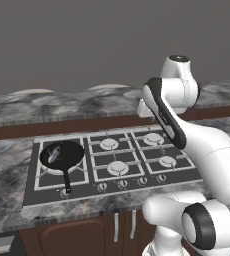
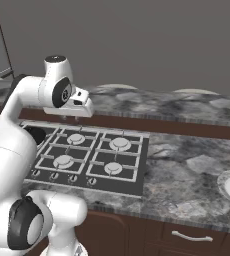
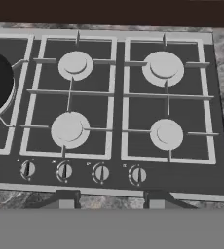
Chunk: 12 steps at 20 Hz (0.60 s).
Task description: Place the fish on the plate and place the cucumber on the same plate.
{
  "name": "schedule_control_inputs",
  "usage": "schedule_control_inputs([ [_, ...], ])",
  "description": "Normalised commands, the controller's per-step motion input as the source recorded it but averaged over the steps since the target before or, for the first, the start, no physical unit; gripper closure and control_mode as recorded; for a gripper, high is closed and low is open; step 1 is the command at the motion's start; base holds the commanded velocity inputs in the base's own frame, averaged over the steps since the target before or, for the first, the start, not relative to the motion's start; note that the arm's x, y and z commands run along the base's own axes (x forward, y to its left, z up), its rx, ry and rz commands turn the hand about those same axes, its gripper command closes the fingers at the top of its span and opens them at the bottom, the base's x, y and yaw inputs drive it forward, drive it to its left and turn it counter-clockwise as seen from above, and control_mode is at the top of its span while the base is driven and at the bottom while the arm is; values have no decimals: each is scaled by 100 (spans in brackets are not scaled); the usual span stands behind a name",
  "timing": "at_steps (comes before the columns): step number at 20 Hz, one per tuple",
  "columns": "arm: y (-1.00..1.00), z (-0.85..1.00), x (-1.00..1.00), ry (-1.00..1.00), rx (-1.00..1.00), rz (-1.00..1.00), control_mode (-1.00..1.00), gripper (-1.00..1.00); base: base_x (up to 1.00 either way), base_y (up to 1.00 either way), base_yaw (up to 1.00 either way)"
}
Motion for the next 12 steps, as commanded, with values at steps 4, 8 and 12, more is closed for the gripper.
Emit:
schedule_control_inputs([
  [4,9,-2,-10,0,0,0,-100,-100,0,0,0],
  [8,63,-15,1,-1,0,-7,-100,-100,0,0,0],
  [12,71,-17,15,-1,0,-3,-100,-100,0,0,0],
])
